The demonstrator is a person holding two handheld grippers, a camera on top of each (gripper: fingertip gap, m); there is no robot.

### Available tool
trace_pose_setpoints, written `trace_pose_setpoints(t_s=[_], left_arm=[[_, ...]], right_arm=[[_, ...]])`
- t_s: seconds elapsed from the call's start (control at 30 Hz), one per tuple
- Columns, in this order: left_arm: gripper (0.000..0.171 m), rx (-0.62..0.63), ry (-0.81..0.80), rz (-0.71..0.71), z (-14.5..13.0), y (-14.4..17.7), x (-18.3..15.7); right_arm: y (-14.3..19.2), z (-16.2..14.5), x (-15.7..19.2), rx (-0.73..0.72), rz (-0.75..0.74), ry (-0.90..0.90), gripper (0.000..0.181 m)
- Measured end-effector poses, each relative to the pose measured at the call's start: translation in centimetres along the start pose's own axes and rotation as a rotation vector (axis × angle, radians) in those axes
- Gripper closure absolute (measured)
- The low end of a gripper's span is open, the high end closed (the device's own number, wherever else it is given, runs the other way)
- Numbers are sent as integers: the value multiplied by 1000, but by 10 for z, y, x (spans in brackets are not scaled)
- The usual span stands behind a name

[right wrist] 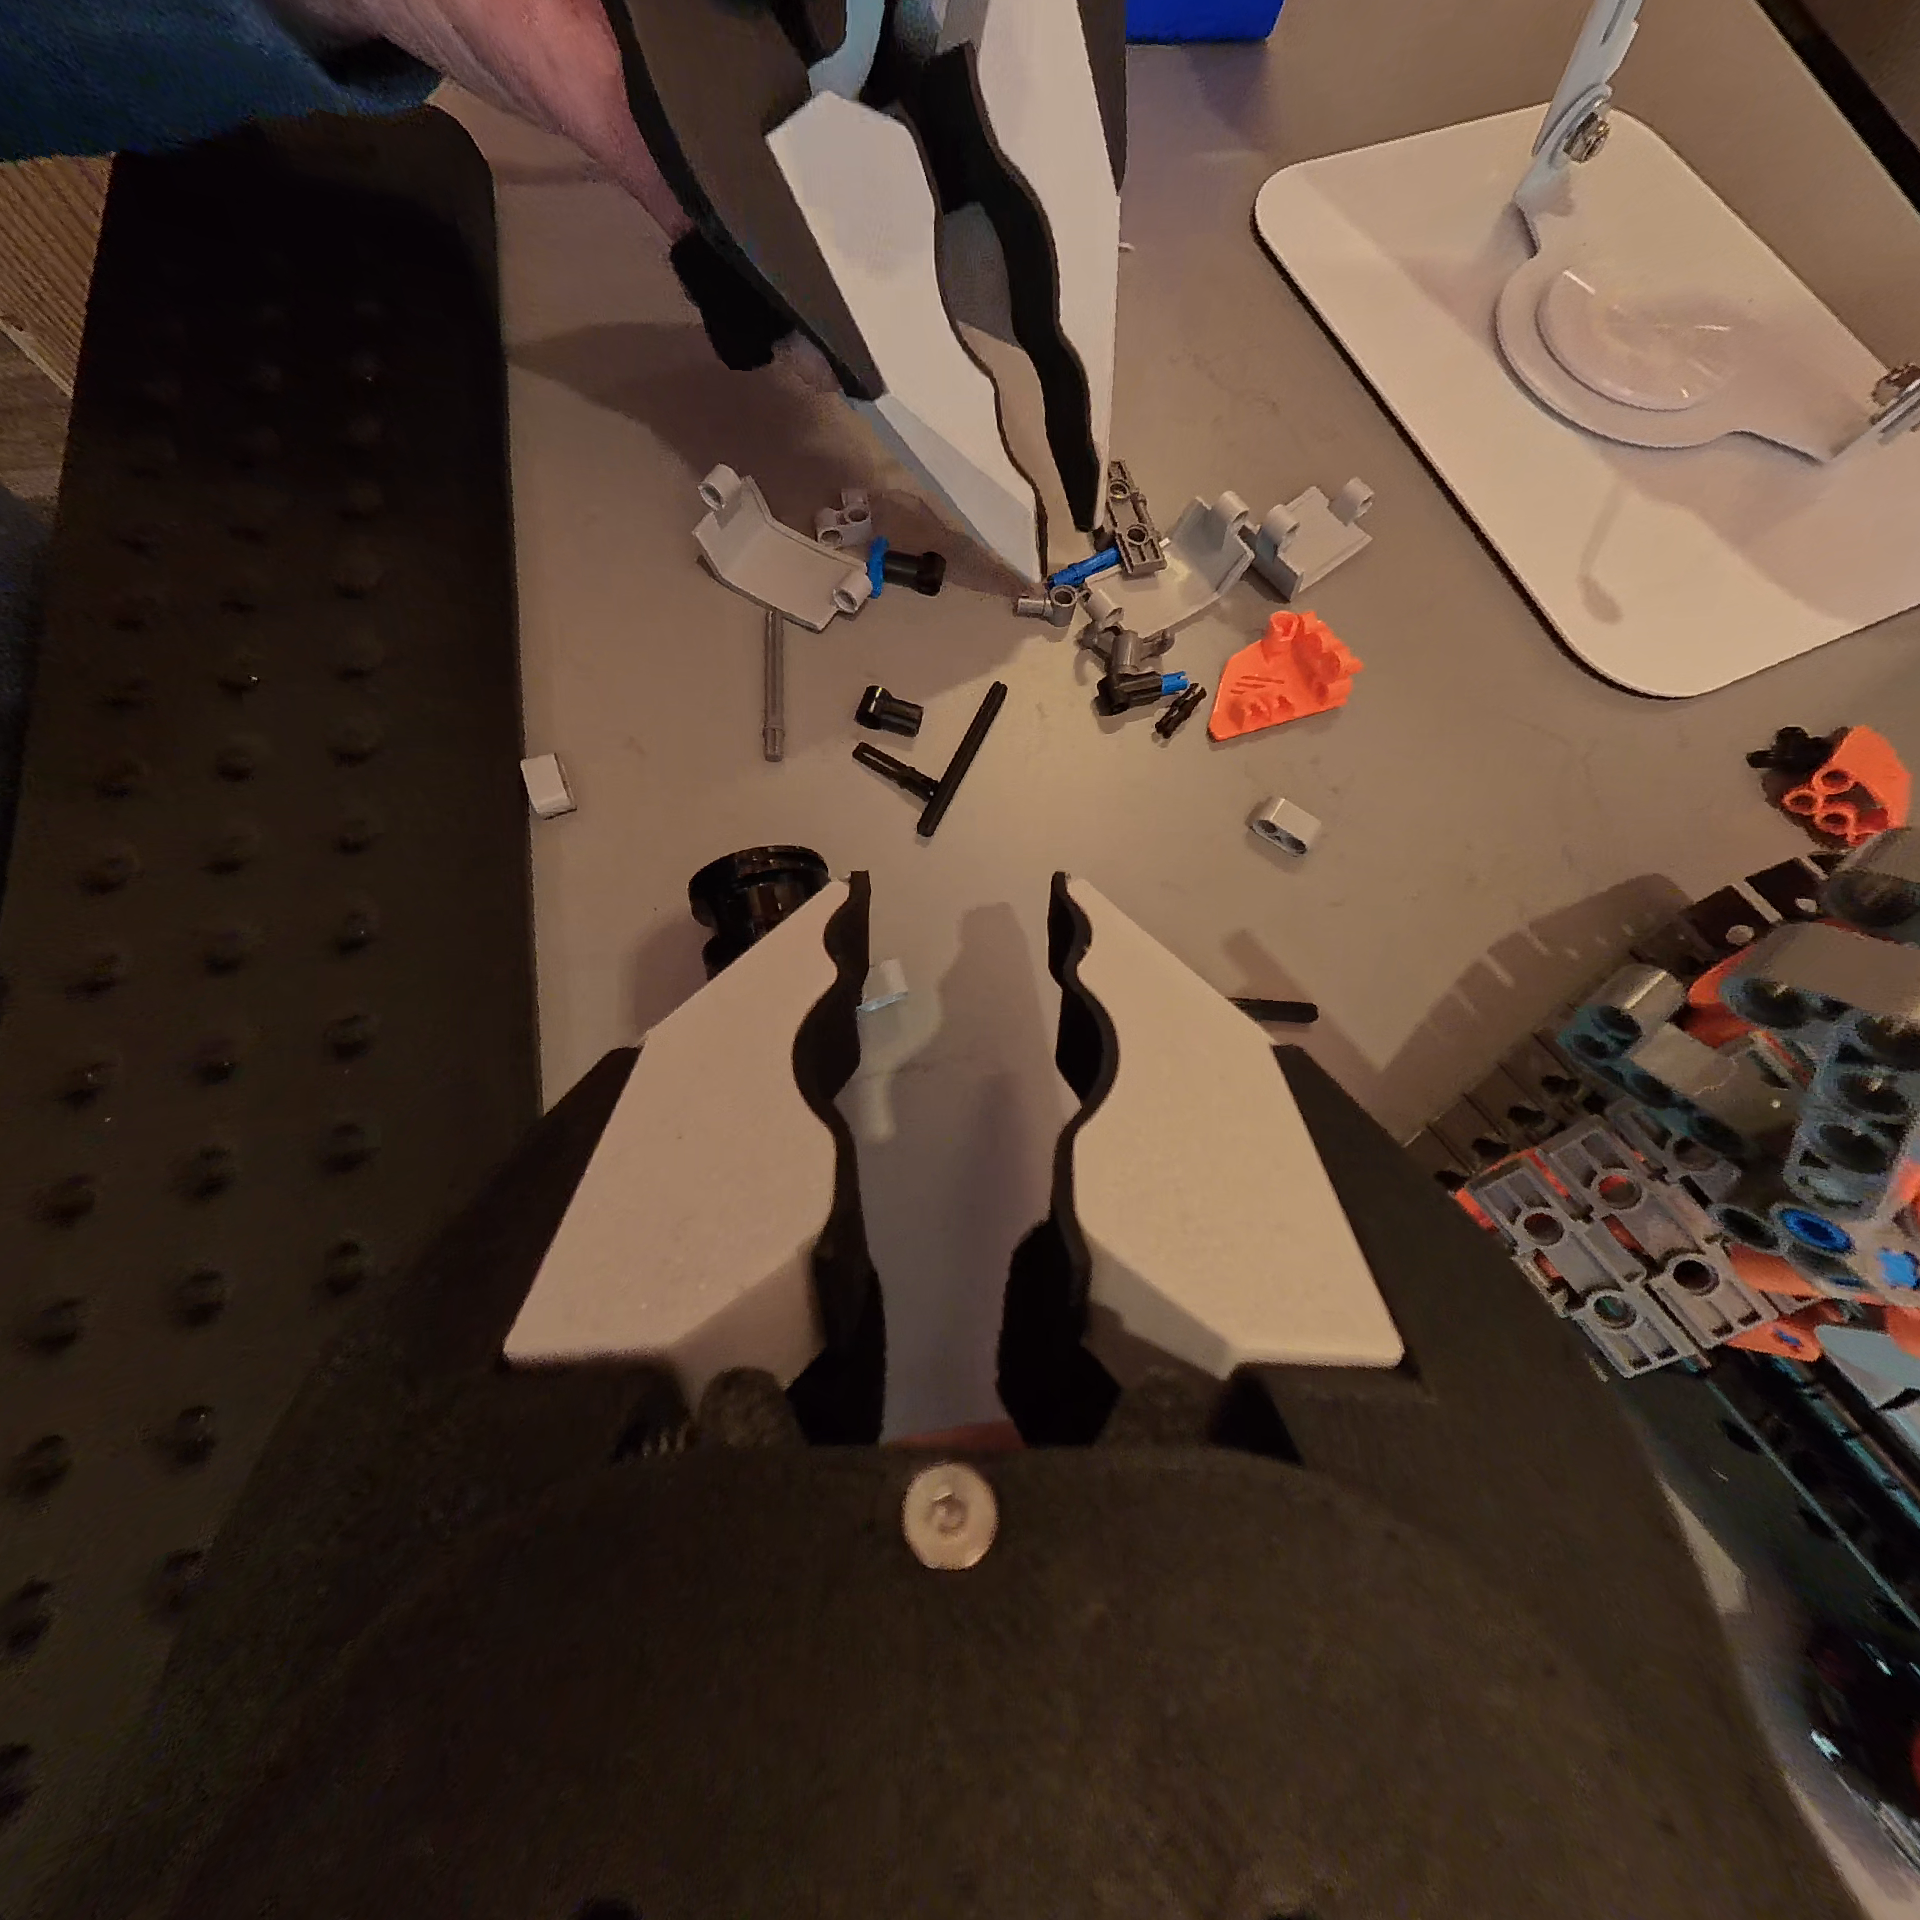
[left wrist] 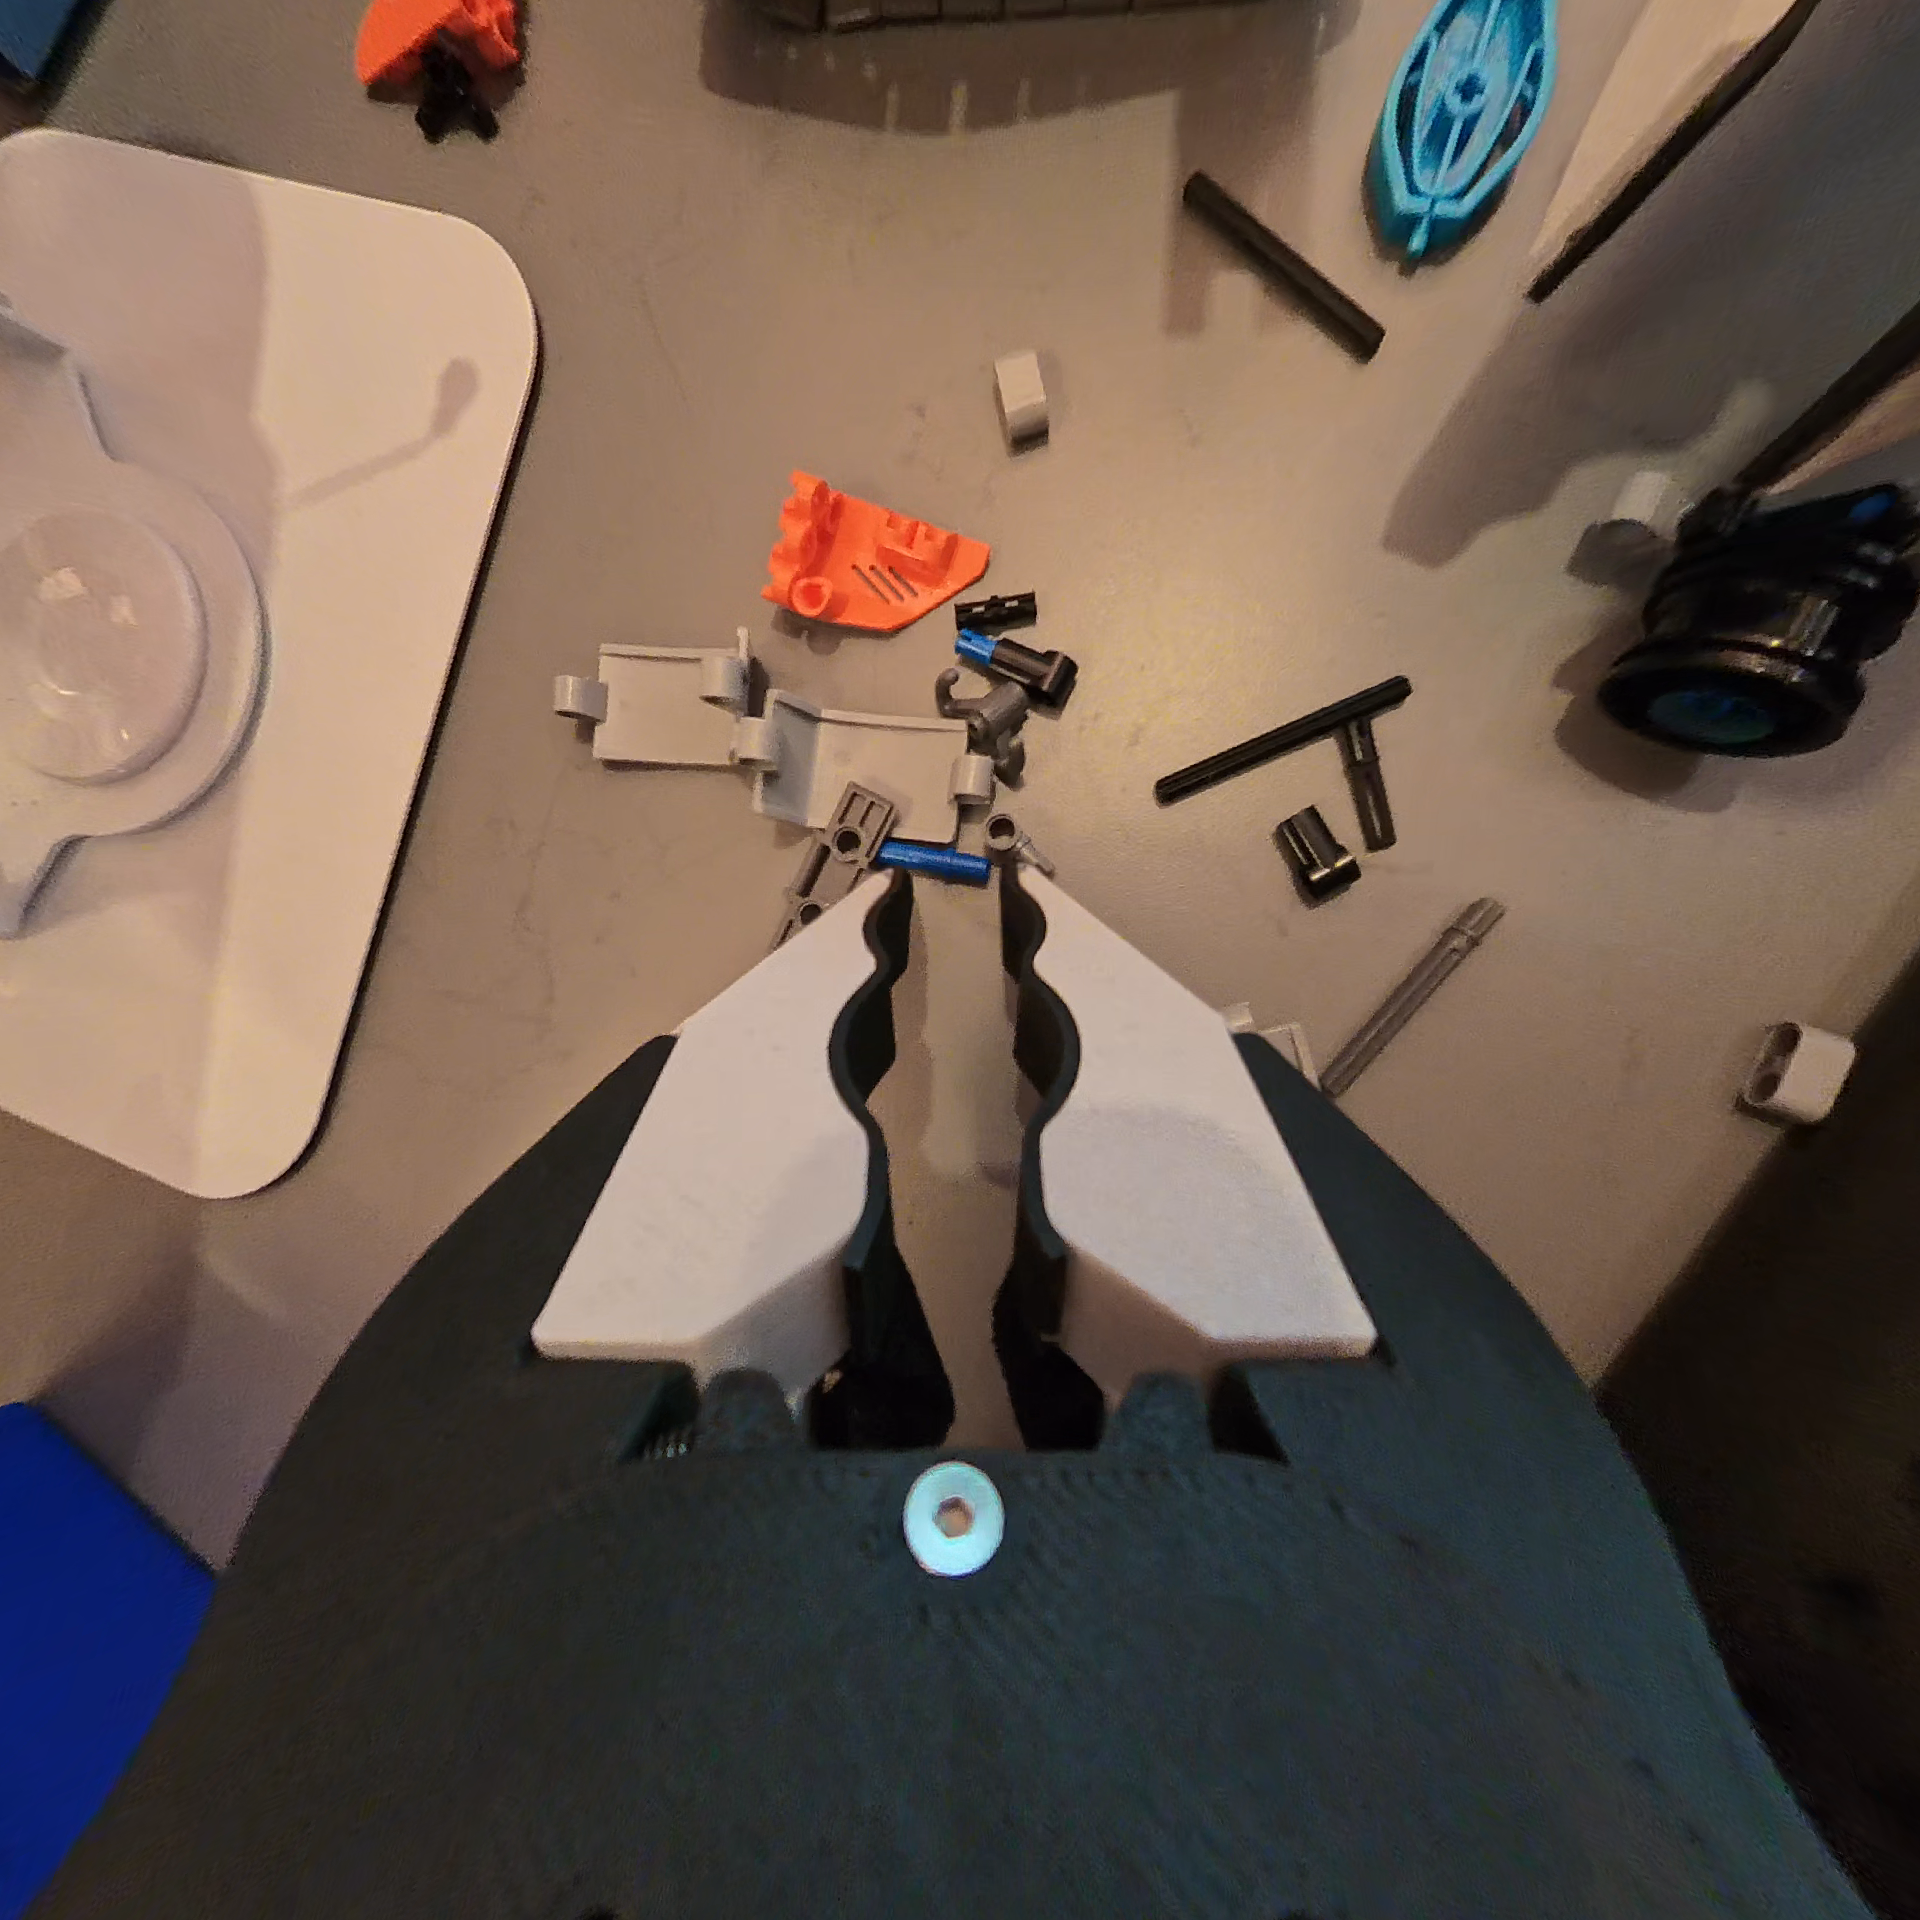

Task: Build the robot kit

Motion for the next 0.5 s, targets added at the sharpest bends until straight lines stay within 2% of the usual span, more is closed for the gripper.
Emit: trace_pose_setpoints(t_s=[0.5], left_arm=[[154, -64, 106, -78, 2, -10, 5]], right_arm=[[3, -4, -3, -12, -8, -6, 149]])
Point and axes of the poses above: each gripper's, where its closed fingertips meet, y back along the fingers, z out of its top, x = y × z across the jaws, the point moved 3 cm from there along y, back along the fingers, and after that the axes turned 10 degrees about -z, right-handed, at the moved point
